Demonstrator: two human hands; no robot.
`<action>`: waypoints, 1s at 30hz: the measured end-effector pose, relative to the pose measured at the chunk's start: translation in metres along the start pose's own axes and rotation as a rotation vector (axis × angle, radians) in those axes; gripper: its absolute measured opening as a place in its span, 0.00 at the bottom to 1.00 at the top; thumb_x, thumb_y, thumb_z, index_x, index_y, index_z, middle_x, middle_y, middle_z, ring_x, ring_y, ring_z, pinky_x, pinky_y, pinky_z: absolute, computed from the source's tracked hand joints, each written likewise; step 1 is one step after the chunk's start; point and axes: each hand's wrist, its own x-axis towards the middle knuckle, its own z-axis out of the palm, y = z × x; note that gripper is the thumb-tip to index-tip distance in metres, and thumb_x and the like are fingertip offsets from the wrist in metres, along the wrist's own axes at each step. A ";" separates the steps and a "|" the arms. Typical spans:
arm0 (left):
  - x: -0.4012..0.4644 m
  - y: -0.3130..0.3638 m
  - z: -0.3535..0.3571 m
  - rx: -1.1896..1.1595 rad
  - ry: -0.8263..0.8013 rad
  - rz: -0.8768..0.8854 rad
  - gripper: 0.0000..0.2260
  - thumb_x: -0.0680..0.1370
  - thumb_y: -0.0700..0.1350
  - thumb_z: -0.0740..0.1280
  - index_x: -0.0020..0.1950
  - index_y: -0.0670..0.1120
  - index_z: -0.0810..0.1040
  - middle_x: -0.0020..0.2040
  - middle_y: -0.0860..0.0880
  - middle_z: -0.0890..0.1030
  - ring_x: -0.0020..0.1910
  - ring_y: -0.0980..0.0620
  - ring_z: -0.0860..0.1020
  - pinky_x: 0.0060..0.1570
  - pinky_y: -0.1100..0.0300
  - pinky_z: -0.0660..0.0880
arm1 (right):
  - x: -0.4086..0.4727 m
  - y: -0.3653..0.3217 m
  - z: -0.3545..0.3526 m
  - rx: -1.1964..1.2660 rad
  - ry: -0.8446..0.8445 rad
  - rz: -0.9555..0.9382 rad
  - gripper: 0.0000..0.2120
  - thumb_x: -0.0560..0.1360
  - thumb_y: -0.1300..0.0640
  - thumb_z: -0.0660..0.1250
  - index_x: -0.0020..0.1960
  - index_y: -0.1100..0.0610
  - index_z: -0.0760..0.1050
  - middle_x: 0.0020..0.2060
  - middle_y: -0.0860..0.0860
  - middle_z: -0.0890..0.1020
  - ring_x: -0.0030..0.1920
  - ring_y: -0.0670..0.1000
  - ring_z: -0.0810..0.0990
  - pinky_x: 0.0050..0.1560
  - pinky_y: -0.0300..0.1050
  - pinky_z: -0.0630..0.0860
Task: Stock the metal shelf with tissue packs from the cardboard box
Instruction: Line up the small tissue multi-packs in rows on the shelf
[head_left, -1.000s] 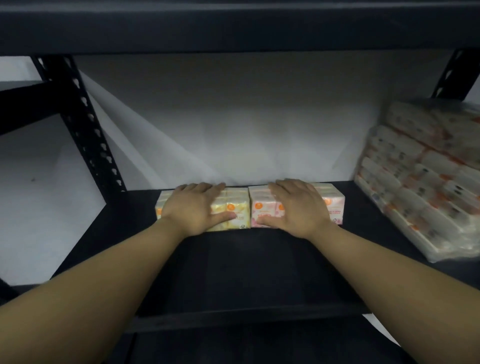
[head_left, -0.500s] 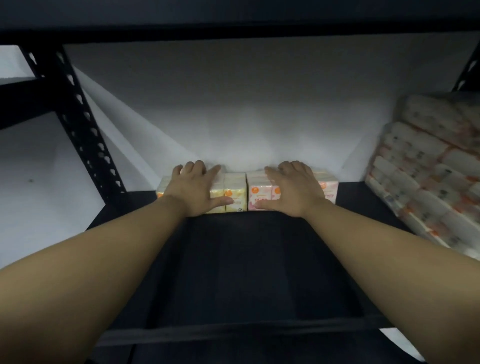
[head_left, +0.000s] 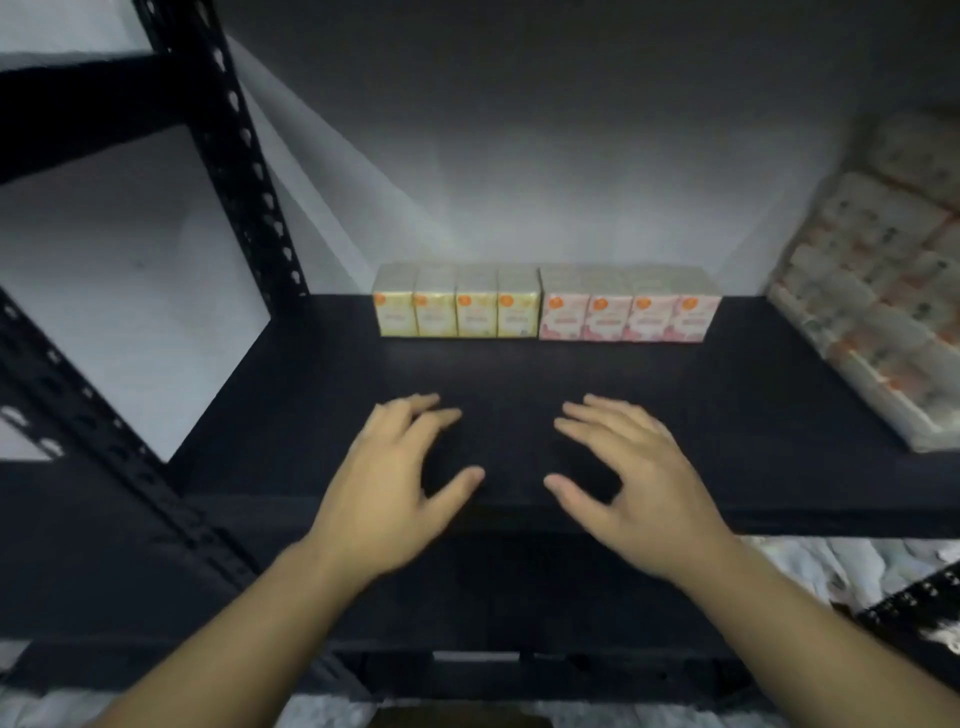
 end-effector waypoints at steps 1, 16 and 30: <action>-0.023 0.001 0.005 -0.010 -0.004 0.006 0.30 0.78 0.67 0.64 0.74 0.52 0.74 0.74 0.53 0.71 0.77 0.52 0.65 0.76 0.47 0.66 | -0.019 -0.013 0.007 0.043 0.012 -0.005 0.25 0.77 0.39 0.69 0.69 0.52 0.80 0.70 0.45 0.78 0.75 0.45 0.70 0.77 0.49 0.64; -0.242 -0.089 0.144 -0.067 -0.449 -0.272 0.37 0.79 0.65 0.59 0.84 0.50 0.57 0.84 0.49 0.57 0.83 0.49 0.54 0.82 0.48 0.52 | -0.206 -0.035 0.183 0.166 -0.588 0.240 0.29 0.78 0.39 0.63 0.73 0.54 0.76 0.71 0.49 0.78 0.73 0.49 0.73 0.75 0.49 0.70; -0.397 -0.192 0.312 -0.083 -0.789 -0.802 0.36 0.80 0.57 0.68 0.83 0.48 0.58 0.79 0.45 0.66 0.77 0.42 0.63 0.74 0.47 0.66 | -0.334 0.009 0.384 0.087 -1.260 0.473 0.36 0.74 0.29 0.63 0.72 0.51 0.73 0.66 0.52 0.79 0.66 0.56 0.76 0.57 0.48 0.71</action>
